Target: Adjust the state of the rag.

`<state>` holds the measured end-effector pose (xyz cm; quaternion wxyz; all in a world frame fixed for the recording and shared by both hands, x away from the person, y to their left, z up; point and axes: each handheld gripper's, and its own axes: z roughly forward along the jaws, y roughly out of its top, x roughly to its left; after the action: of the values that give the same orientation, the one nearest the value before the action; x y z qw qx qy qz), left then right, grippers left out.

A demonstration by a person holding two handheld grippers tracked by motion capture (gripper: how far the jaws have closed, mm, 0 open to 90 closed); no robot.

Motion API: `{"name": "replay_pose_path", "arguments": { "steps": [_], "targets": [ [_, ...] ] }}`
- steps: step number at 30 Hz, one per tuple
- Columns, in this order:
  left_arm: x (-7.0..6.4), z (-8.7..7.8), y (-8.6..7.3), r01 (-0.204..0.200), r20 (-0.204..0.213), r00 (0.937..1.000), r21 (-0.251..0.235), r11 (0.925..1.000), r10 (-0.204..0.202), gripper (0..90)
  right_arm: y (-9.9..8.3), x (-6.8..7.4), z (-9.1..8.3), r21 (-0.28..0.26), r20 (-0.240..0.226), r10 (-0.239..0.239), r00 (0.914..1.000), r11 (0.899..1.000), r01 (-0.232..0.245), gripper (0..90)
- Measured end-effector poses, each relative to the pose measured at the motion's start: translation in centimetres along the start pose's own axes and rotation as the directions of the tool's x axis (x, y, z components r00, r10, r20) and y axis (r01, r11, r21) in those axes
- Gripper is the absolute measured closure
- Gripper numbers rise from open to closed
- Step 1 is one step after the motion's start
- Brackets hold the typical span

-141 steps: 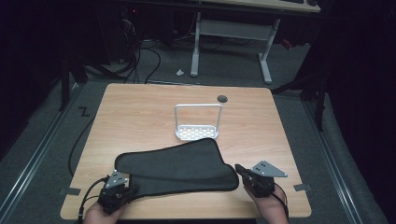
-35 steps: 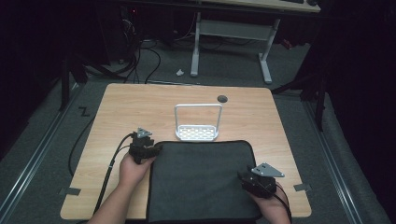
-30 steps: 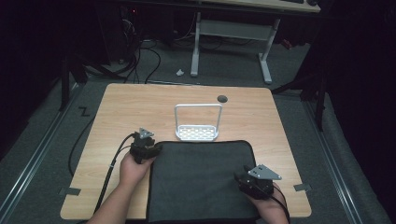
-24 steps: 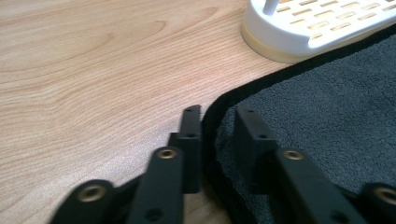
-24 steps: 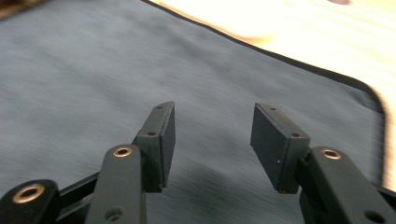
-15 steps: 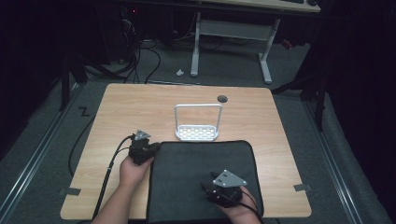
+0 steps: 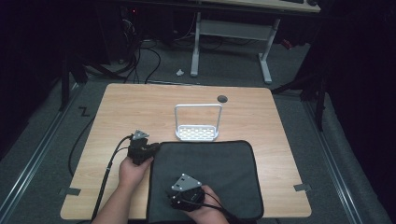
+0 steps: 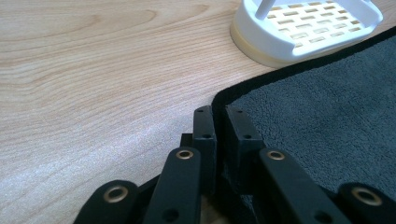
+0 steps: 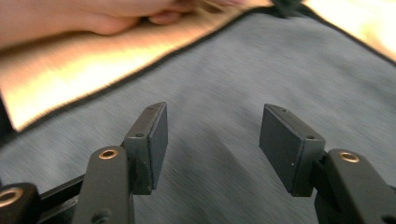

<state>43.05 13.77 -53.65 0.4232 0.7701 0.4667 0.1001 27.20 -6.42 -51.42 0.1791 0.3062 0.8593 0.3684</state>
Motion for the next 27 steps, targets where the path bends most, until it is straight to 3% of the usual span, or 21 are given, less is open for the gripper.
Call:
{"name": "replay_pose_path", "arguments": {
  "steps": [6,15,18,23,24,27],
  "targets": [
    [0.1,-0.1,-0.1,0.011,0.009,0.9999,-0.004,0.9999,-0.011,82.5,1.5,2.9,2.2,0.013,-0.065,-0.042,0.997,0.999,0.043,42.3],
    [0.1,-0.1,-0.1,0.009,0.009,0.9999,-0.002,1.0,-0.009,82.4,2.0,5.1,3.3,0.038,-0.137,-0.04,0.9898,0.998,0.046,42.4],
    [0.1,-0.1,-0.1,0.011,0.009,0.9999,-0.002,0.9999,-0.011,82.4,1.6,5.3,3.4,0.048,-0.13,-0.066,0.9893,0.996,0.073,48.6],
    [0.2,-0.1,-0.1,0.023,0.013,0.9997,-0.002,0.9997,-0.023,82.4,1.4,4.9,3.1,0.047,-0.105,-0.063,0.9925,0.997,0.069,60.5],
    [0.2,-0.1,-0.1,0.024,0.012,0.9996,-0.001,0.9997,-0.024,82.4,1.2,4.7,2.9,0.05,-0.085,-0.074,0.9936,0.996,0.078,69.7],
    [0.2,-0.1,-0.1,0.026,0.013,0.9996,-0.002,0.9997,-0.026,82.4,1.1,4.3,2.5,0.041,-0.063,-0.096,0.9933,0.994,0.099,78.6]
  ]
}}
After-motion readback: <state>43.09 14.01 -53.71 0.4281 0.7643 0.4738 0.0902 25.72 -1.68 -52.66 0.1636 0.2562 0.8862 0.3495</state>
